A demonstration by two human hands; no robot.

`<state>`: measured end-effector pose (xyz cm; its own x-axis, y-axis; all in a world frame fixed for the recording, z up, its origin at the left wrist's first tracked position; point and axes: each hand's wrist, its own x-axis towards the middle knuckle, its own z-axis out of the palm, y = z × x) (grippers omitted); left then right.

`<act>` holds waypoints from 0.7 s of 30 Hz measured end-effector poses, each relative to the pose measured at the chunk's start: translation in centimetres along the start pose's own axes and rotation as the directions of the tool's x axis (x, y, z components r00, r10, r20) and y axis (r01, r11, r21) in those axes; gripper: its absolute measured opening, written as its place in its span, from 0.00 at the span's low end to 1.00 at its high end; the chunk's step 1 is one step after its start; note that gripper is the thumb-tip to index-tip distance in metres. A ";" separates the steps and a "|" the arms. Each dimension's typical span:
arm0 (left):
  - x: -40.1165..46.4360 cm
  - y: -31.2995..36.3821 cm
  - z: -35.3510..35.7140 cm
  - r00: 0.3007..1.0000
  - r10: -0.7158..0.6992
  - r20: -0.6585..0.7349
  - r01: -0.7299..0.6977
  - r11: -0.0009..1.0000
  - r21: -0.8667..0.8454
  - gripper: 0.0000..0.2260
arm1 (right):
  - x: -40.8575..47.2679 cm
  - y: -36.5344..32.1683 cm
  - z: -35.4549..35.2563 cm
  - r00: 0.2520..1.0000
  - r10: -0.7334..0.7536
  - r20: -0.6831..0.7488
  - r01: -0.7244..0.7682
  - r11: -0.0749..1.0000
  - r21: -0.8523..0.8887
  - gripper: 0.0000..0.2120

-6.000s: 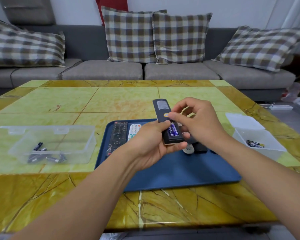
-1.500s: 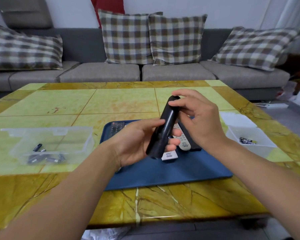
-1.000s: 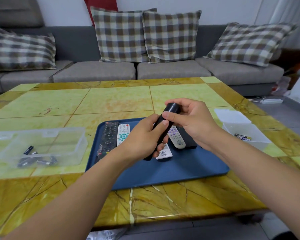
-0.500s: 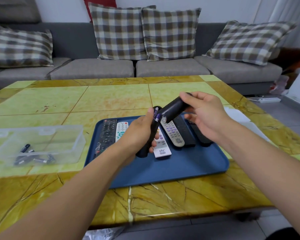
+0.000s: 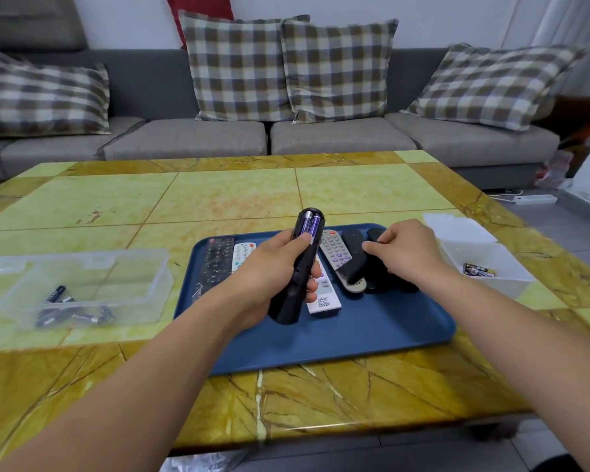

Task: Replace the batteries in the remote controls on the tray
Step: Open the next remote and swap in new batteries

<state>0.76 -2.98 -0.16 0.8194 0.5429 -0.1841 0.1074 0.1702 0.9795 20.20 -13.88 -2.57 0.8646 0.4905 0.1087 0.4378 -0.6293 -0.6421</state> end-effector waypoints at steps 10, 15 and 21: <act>0.2 -0.3 0.5 0.998 0.051 0.031 -0.050 0.998 -0.026 0.09 | -5.0 -6.4 -1.1 0.785 -0.548 -0.290 0.619 0.706 0.343 0.10; 0.2 -0.4 1.0 0.996 0.080 0.024 -0.079 0.995 -0.053 0.09 | -5.2 -6.5 0.0 0.805 -0.519 -0.287 0.591 0.743 0.314 0.11; 0.2 -0.6 1.1 0.993 0.112 0.027 -0.110 0.992 -0.061 0.09 | -5.4 -6.6 0.0 0.801 -0.531 -0.278 0.598 0.733 0.323 0.11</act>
<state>1.47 -3.90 -0.66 0.8411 0.5362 -0.0709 -0.0185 0.1595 0.9870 12.65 -12.35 1.03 0.5283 0.5594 0.6387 0.7586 0.0268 -0.6510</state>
